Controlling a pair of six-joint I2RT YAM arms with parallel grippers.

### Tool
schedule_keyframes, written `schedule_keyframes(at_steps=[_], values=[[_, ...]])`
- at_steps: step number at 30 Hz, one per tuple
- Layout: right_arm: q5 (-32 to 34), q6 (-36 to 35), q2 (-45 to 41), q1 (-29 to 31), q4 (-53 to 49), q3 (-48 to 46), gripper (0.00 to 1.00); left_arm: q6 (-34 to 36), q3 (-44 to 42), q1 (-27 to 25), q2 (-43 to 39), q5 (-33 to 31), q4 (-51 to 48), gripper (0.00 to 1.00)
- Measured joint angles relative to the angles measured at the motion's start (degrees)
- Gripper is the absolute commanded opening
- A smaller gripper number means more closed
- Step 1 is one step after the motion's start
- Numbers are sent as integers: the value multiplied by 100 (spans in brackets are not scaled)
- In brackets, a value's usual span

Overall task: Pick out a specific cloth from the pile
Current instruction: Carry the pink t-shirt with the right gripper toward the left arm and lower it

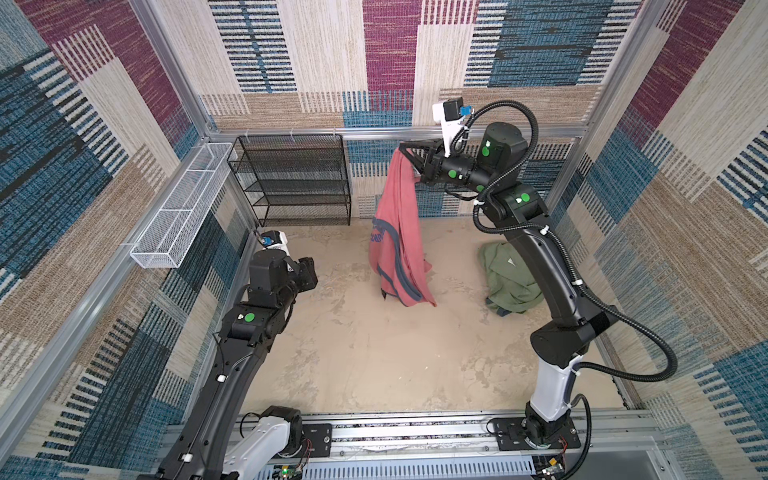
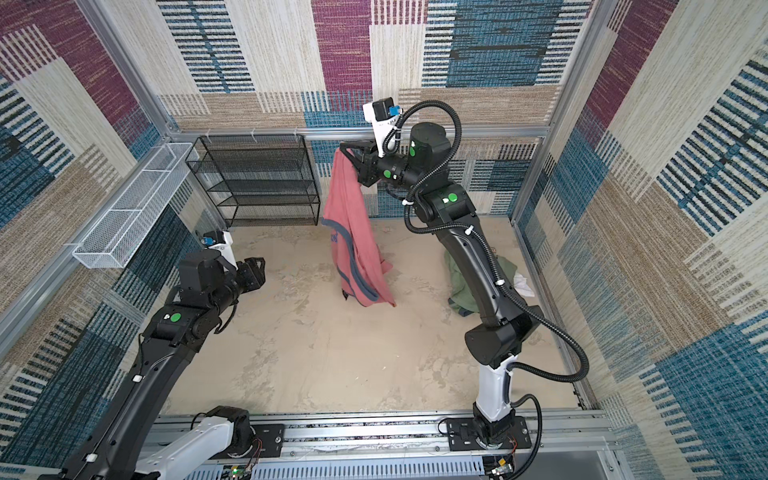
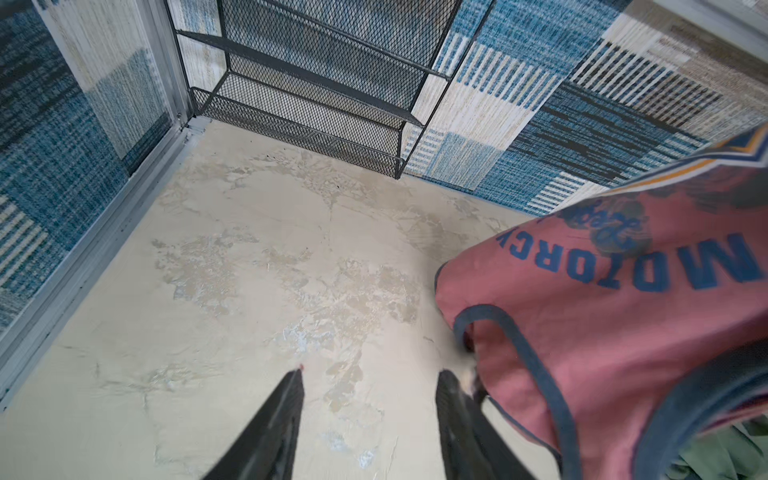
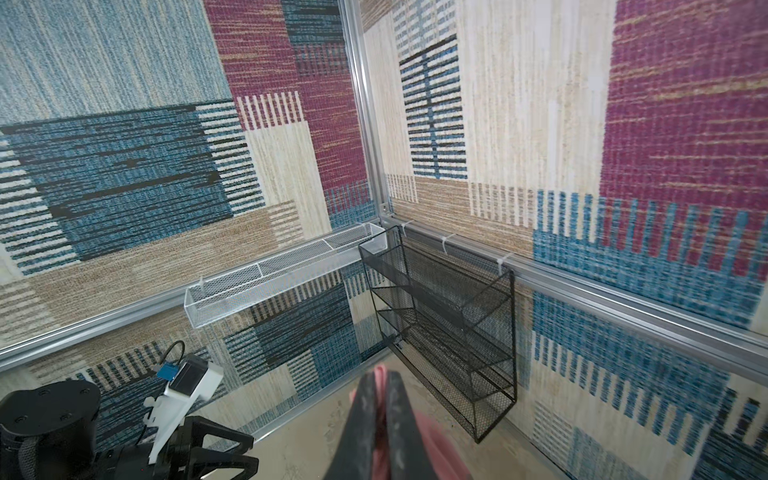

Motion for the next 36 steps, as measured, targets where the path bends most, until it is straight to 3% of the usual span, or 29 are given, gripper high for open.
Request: schedule_keyframes(at_steps=[16,36], values=[[-114,9,1460,1180,79,898,0,0,46,-4,-651,-240,-837,55],[-404,837,2944,1615,903,898,0,92,133,-4,-1095,-372,-1534,54]])
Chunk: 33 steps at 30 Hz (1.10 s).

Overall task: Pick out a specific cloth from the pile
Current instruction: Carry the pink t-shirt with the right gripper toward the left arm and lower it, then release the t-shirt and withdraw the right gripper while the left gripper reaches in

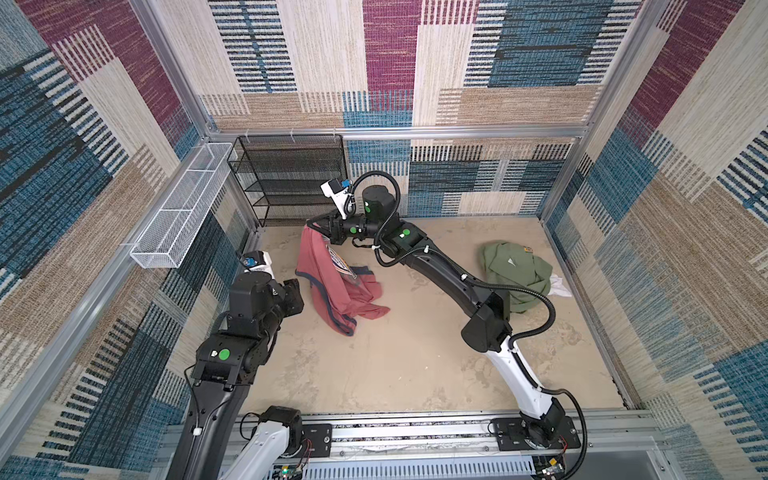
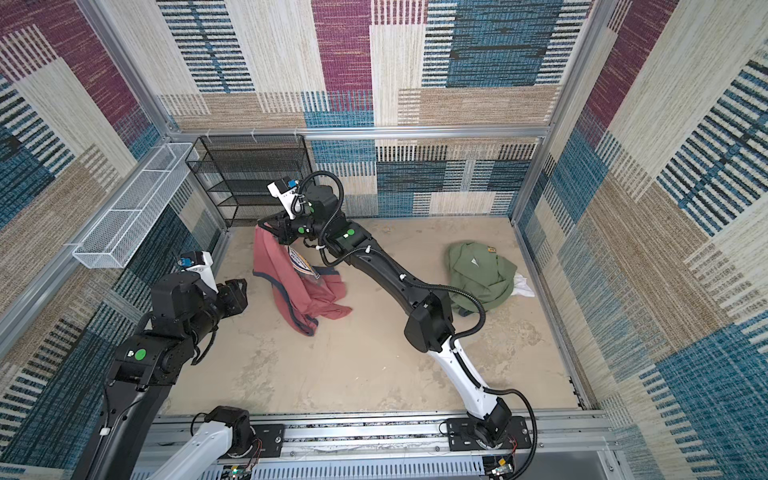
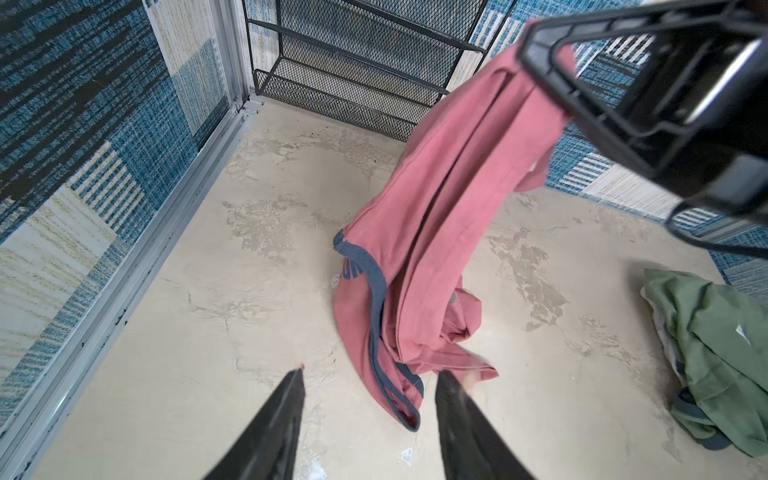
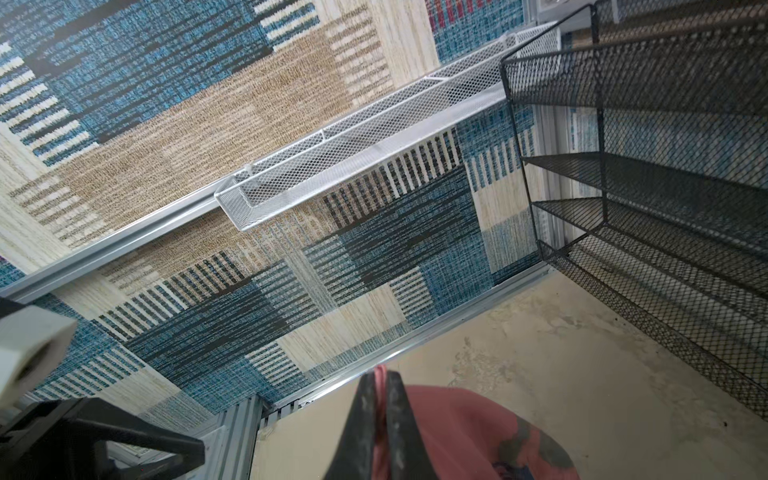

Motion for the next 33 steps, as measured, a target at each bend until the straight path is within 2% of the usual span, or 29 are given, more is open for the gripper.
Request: schedule_keyframes(at_steps=[8,18,20,21,23,27,29,33], values=[[-116,350,562,168,374,61,0,-7,350,0,-238,-4,-422,54],[-289,673,1220,745,704,63,0,-13,922,0,-387,-157,-1010,55],[-323,737,1320,861,737,63,7,-13,1056,0,-387,-177,-1073,55],[-339,761,1370,920,754,63,15,-13,1110,0,-387,-179,-1097,55],[-391,804,1438,1014,761,63,19,-13,1189,0,-380,-192,-1145,55],[-525,872,1429,1084,787,-98,37,-11,1231,0,-339,-199,-1156,55],[-520,872,1294,1069,802,-411,43,-11,1231,0,-308,-197,-1156,55],[-411,758,678,1043,909,-1565,43,-13,1222,0,-199,-173,-1156,55]])
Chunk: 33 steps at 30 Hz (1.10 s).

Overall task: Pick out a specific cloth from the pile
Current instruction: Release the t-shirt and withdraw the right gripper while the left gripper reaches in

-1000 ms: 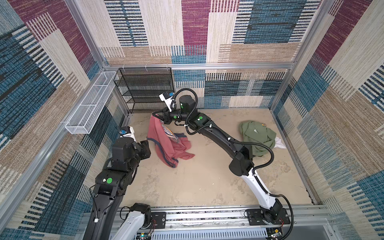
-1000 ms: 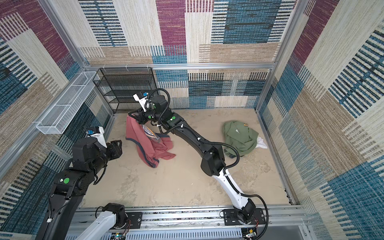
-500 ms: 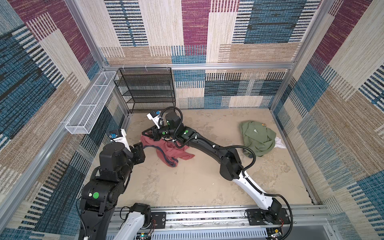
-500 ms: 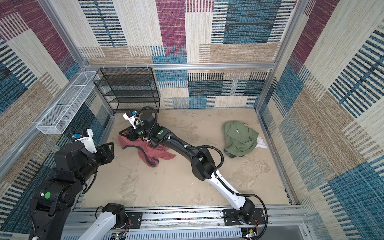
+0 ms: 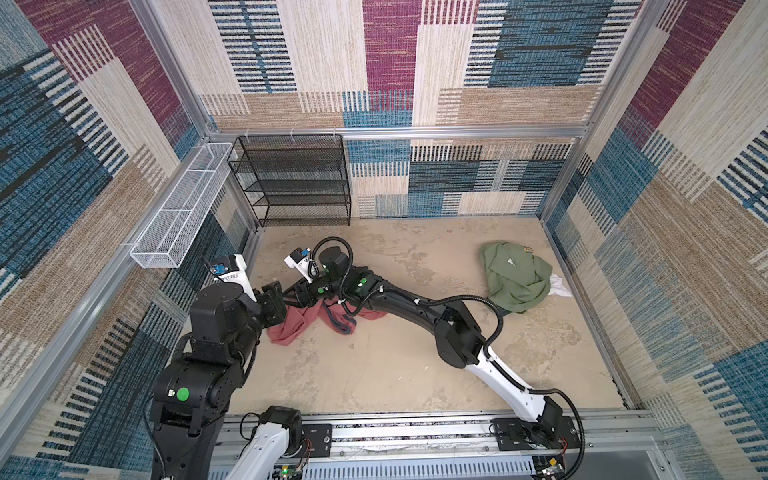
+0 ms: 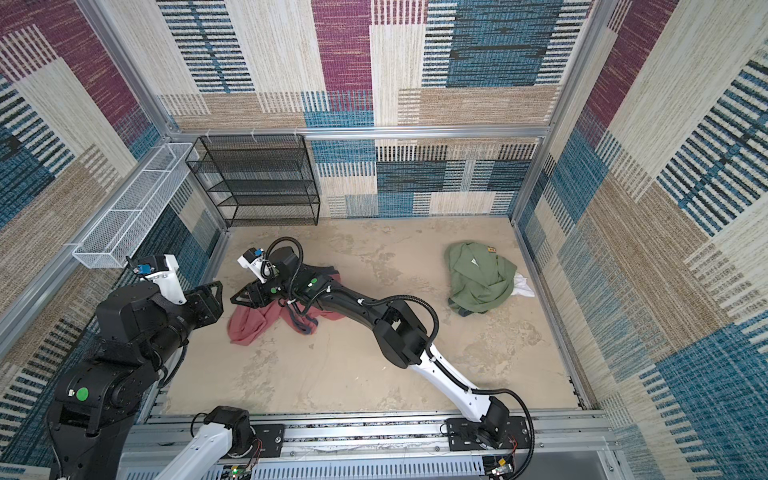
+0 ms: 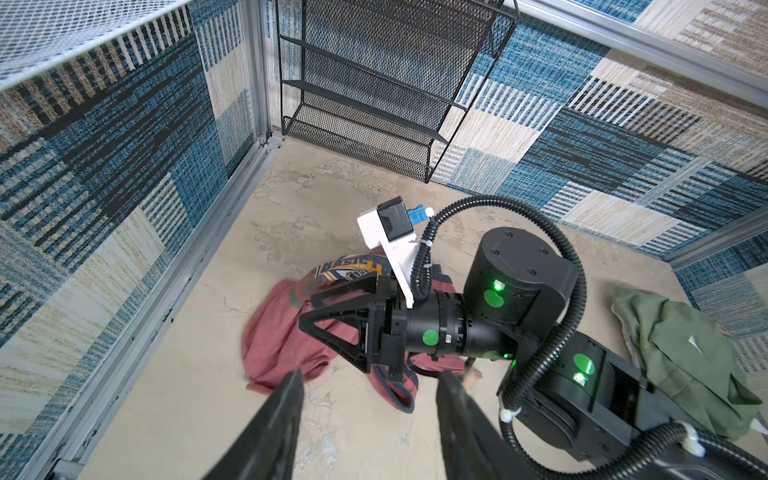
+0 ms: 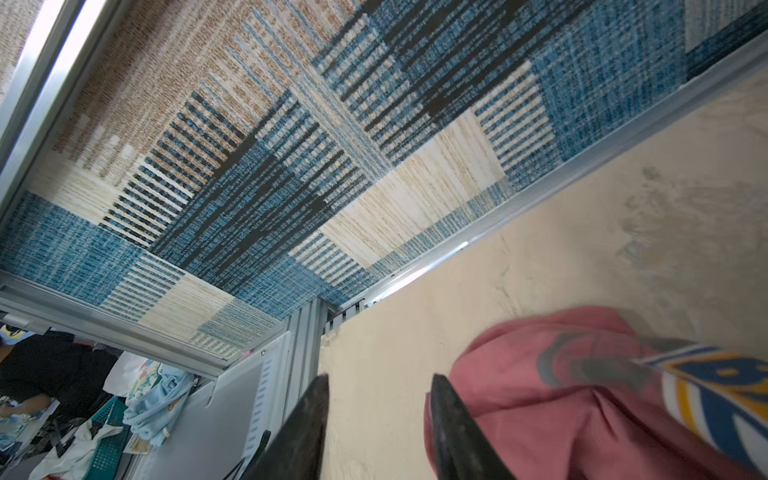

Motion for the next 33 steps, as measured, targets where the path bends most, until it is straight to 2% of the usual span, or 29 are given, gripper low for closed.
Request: schedule_keyframes(at_steps=[4,9,15,20,23,33], values=[[223,-13,-1049,-122,568,-1786,43,-4,-175,0,232,83,7,53],[529,249,-2406,-675,1816,-4124,44,-131,-614,-22,763,625,299,52],[826,376,-3512,-1360,2465,-5934,44,-328,-1095,-345,1453,1069,1027,51],[1176,380,-4341,-2079,2640,-6966,46,-437,-1200,-944,2398,1106,1770,53],[1456,118,-4811,-2225,2524,-7197,47,-442,-1121,-1241,3016,1099,2037,56],[2035,-374,-6033,-3040,2249,-8015,51,-442,-372,-1574,4739,1016,2730,57]])
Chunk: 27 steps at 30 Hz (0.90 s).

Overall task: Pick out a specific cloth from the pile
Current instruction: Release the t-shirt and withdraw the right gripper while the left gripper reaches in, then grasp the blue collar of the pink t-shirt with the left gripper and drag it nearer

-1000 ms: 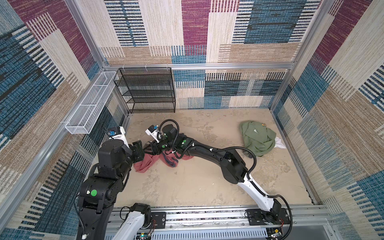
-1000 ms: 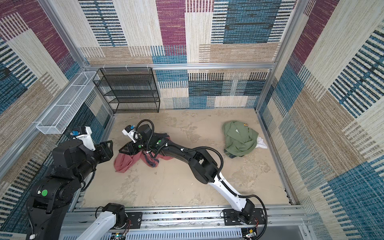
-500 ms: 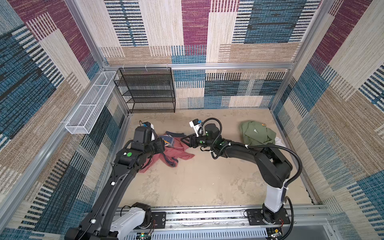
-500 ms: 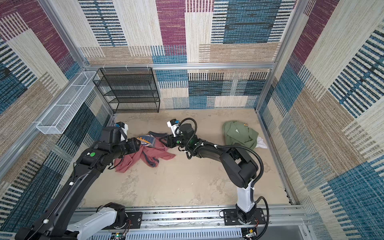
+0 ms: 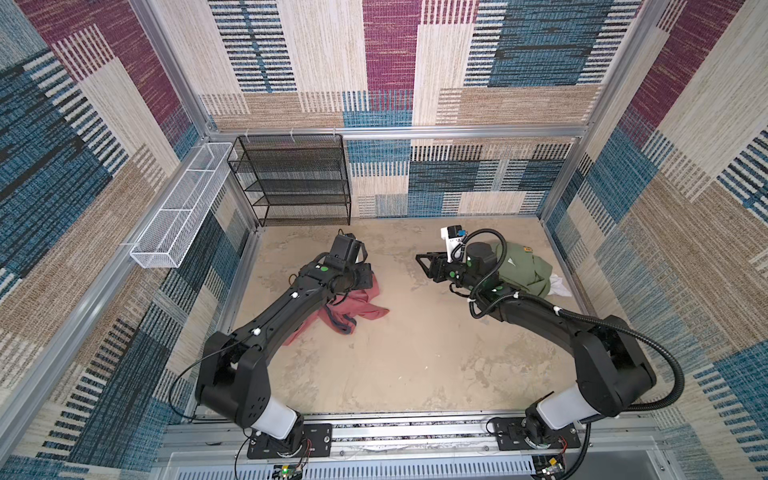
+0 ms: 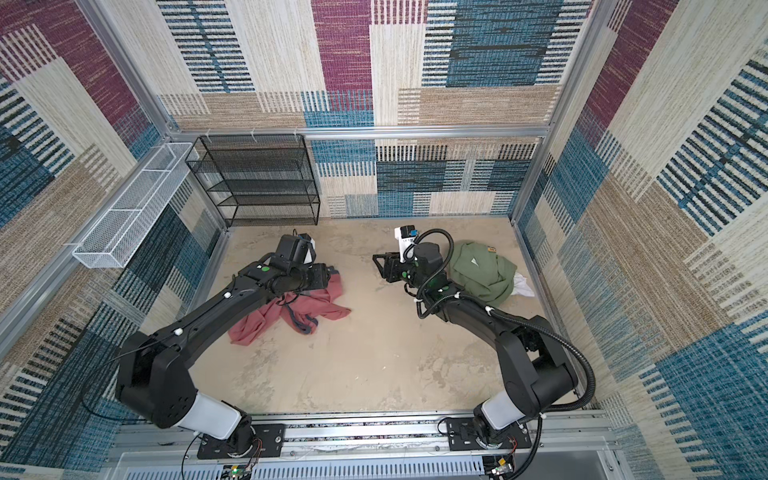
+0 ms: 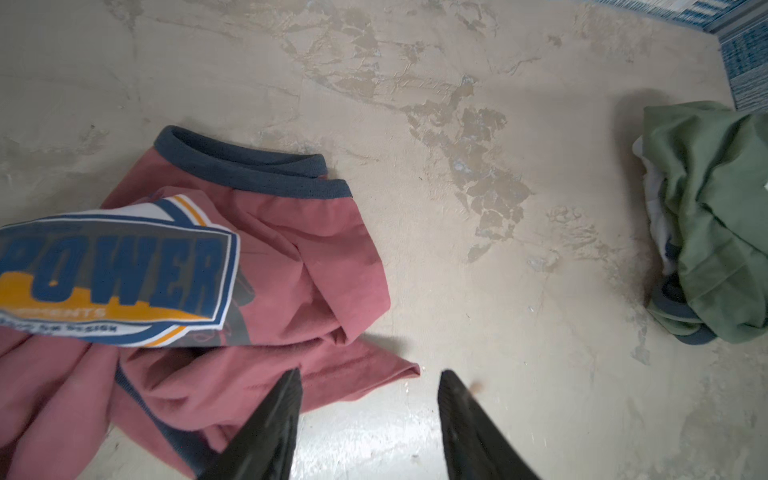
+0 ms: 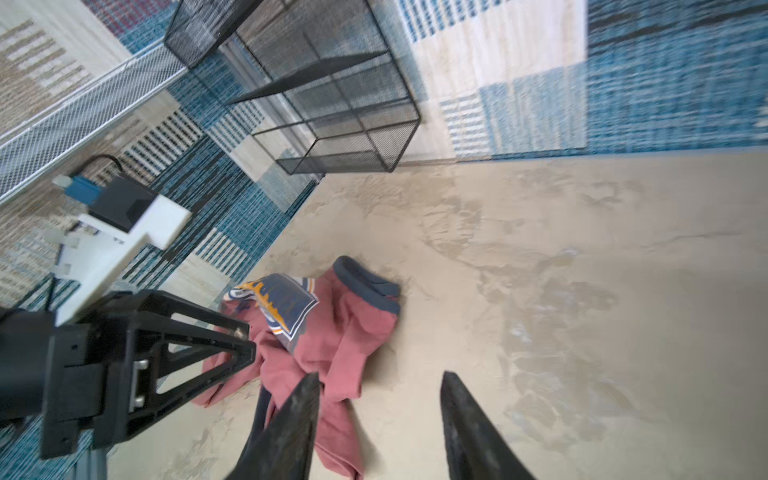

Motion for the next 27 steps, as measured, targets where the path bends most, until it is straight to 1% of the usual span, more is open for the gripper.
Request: schedule_keyframes(at_steps=[4,7,10,21,27], values=[[-2,-85,-297,-284,-81,-236,52,0,238,-11,651,-103,103,55],[0,-85,-490,-520,-103,-393,58,0,396,-13,1034,-138,203,55],[-4,-87,-608,-634,-107,-505,58,0,590,-13,1392,-256,219,57],[-164,-103,-404,-817,-131,-514,58,31,1252,-13,2194,-706,55,57],[-236,-81,-289,-850,-127,-529,58,46,1626,-13,2691,-776,-92,56]])
